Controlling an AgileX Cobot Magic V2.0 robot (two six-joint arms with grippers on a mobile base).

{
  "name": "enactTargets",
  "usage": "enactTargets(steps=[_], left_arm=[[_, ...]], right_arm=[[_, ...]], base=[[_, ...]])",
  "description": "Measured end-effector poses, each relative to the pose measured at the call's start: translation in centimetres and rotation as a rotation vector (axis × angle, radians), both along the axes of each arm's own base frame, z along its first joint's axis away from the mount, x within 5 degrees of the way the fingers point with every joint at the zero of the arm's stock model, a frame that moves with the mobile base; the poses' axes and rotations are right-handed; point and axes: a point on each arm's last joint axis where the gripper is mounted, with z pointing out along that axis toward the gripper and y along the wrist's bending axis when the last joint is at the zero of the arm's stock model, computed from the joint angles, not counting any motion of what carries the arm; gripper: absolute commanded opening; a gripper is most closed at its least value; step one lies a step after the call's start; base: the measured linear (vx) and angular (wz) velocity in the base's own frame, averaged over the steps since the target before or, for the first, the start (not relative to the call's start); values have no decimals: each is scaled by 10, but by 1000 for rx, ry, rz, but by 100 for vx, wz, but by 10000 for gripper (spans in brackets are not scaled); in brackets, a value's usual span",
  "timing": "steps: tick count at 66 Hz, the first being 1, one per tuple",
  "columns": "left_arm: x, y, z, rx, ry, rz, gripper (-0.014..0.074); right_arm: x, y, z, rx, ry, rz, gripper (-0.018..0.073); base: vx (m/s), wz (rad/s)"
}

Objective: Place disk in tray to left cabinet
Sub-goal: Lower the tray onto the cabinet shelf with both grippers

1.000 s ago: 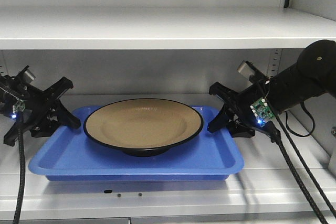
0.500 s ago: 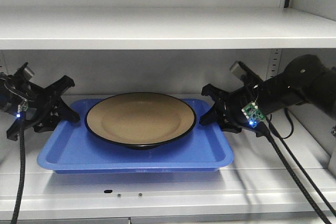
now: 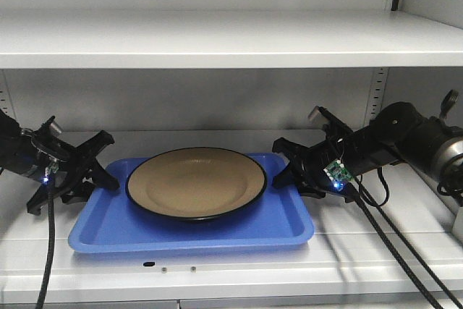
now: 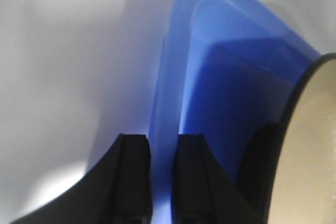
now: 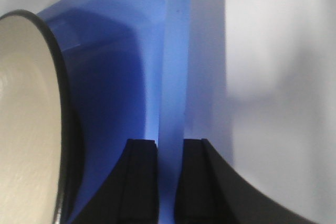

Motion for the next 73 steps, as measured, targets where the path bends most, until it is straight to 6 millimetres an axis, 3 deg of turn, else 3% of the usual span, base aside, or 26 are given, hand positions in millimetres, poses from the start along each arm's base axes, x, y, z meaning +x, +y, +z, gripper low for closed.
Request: enactTargets(steps=[15, 33, 53, 73], left_arm=[[3, 0, -1, 28, -51, -26, 195], [7, 2, -3, 94, -115, -63, 416], [9, 19, -2, 112, -133, -23, 426], [8, 20, -1, 114, -135, -22, 426]], right_arm=[[3, -1, 0, -23, -54, 18, 285], [8, -8, 2, -34, -98, -22, 296], [9, -21, 9, -106, -145, -41, 296], [8, -21, 8, -108, -131, -30, 296]], base=[[0, 0], [0, 0], [0, 0], [0, 0]])
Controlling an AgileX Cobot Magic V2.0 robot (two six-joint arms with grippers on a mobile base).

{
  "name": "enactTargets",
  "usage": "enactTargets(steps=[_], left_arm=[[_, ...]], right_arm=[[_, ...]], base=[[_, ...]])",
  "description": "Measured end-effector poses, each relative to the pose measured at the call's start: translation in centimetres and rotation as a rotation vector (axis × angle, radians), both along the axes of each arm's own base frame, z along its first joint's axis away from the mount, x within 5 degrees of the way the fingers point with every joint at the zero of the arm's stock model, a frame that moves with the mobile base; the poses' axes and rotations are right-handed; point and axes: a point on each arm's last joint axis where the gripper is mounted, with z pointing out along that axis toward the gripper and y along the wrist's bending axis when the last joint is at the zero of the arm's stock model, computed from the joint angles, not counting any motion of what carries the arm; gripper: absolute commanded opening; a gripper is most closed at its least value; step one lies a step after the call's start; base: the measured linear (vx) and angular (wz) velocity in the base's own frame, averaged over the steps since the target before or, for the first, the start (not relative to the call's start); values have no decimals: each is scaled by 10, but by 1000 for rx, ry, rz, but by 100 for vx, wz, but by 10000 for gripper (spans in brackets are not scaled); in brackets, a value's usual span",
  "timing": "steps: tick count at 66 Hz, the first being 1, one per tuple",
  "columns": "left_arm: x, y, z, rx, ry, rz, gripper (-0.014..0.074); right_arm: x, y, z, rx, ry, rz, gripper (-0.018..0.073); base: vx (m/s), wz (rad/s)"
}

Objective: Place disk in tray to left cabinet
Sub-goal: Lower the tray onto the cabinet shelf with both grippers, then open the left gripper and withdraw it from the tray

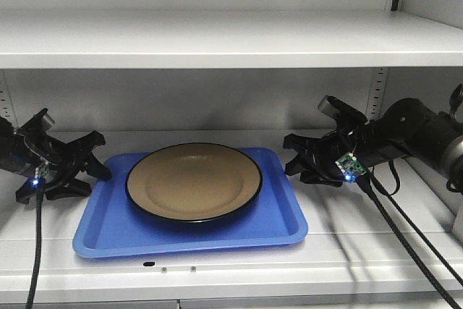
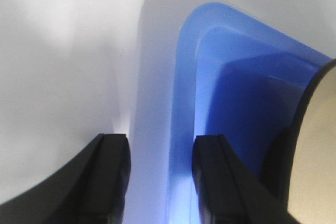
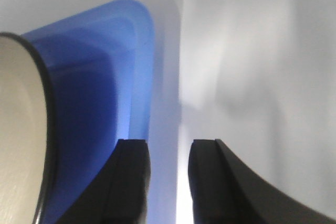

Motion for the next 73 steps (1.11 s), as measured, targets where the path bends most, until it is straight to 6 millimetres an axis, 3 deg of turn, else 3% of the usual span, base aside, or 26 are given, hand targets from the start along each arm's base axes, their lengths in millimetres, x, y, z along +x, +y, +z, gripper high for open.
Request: enactTargets(steps=[38, 50, 62, 73], left_arm=[[0, 1, 0, 13, -4, -1, 426], [-4, 4, 12, 39, -65, 30, 426], [-29, 7, 33, 49, -159, 102, 426], [-70, 10, 33, 62, -186, 171, 419]], right_arm=[[0, 0, 0, -1, 0, 2, 296], [0, 0, 0, -1, -1, 2, 296], [0, 0, 0, -1, -1, 2, 296], [0, 0, 0, -1, -1, 2, 296]], base=[[0, 0], [0, 0], [0, 0], [0, 0]])
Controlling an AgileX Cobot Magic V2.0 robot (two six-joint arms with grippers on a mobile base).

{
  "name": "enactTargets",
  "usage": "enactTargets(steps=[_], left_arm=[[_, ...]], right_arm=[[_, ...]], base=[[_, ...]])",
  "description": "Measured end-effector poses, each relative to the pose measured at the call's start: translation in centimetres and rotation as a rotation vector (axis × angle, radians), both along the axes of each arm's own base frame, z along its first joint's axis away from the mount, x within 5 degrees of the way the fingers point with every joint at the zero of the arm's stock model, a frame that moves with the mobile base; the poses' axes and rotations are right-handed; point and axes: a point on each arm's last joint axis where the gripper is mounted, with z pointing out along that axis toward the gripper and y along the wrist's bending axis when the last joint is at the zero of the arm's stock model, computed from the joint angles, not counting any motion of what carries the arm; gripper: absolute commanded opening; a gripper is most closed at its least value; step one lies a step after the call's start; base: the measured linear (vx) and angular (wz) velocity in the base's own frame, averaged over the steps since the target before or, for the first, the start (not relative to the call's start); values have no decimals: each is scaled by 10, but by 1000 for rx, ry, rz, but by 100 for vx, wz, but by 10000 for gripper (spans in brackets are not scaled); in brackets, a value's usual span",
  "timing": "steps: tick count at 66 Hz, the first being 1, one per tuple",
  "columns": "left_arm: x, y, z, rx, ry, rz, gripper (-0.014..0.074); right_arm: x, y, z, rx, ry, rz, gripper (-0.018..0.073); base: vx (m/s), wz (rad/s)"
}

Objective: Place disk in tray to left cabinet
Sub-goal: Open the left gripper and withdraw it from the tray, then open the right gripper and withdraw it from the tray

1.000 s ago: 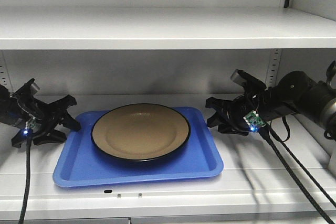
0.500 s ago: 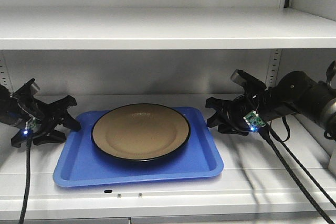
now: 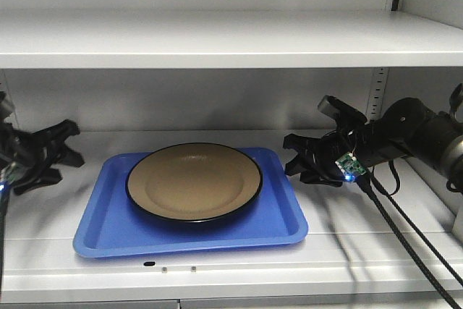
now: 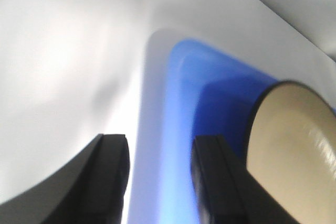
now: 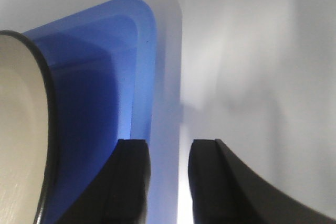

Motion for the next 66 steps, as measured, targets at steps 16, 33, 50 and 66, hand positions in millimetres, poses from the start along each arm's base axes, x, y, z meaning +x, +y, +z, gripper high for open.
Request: enactTargets(steps=[16, 33, 50, 66], left_arm=[[-101, 3, 12, 113, -66, 21, 279], [-208, 9, -12, 304, -162, 27, 15], [-289, 15, -59, 471, -411, 86, -5], [-321, 15, -124, 508, -441, 91, -3]], right_arm=[[0, 0, 0, 0, 0, 0, 296], [0, 0, 0, 0, 0, 0, 296], [0, 0, 0, 0, 0, 0, 296], [0, 0, 0, 0, 0, 0, 296]], base=[[0, 0], [0, 0], [0, 0], [0, 0]])
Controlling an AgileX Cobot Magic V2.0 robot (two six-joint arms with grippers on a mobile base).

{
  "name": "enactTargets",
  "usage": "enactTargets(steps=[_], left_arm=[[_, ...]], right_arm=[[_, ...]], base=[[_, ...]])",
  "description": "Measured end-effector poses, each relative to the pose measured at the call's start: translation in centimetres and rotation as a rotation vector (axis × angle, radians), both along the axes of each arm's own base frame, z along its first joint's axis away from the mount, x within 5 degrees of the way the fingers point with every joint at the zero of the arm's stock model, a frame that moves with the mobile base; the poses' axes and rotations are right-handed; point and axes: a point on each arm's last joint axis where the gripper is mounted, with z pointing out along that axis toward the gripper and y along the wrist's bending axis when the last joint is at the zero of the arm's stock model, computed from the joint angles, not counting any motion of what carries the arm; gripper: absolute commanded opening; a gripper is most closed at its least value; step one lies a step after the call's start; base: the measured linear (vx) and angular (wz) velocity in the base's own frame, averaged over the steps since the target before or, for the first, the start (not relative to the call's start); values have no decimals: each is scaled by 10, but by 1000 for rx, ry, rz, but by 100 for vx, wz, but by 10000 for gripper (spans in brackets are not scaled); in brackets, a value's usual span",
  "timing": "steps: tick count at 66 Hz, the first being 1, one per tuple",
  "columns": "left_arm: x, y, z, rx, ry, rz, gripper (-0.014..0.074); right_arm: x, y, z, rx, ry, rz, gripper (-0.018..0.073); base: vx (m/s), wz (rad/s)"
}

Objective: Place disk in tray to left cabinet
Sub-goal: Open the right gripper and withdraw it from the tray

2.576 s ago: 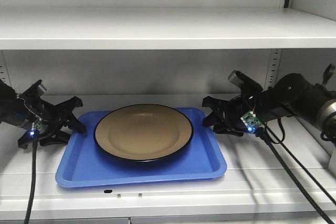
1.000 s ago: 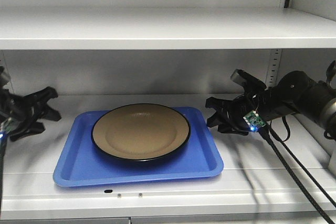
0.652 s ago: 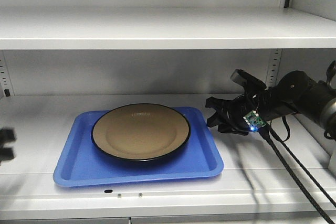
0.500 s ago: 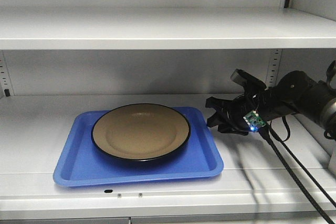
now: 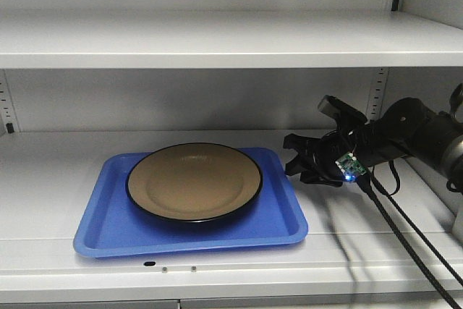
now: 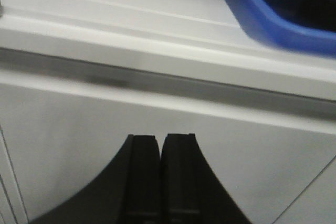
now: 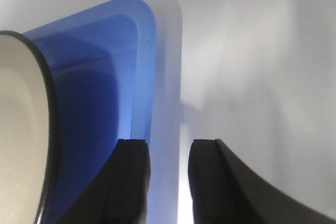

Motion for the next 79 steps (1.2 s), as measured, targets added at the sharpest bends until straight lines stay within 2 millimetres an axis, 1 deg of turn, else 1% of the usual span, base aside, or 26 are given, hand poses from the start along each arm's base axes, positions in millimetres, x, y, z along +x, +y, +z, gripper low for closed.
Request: enactTargets(steps=[4, 9, 20, 32, 79], left_arm=[[-3, 0, -15, 10, 0, 2, -3], [-5, 1, -26, 30, -20, 6, -3], [-8, 3, -20, 81, -138, 16, -3], [-12, 3, -15, 134, -217, 19, -3], [-13, 3, -14, 140, -229, 19, -3]], right_arm=[[0, 0, 0, 0, 0, 0, 296], [0, 0, 0, 0, 0, 0, 296], [0, 0, 0, 0, 0, 0, 296], [0, 0, 0, 0, 0, 0, 296], [0, 0, 0, 1, 1, 1, 296]], base=[[0, 0], [0, 0], [0, 0], [0, 0], [0, 0]])
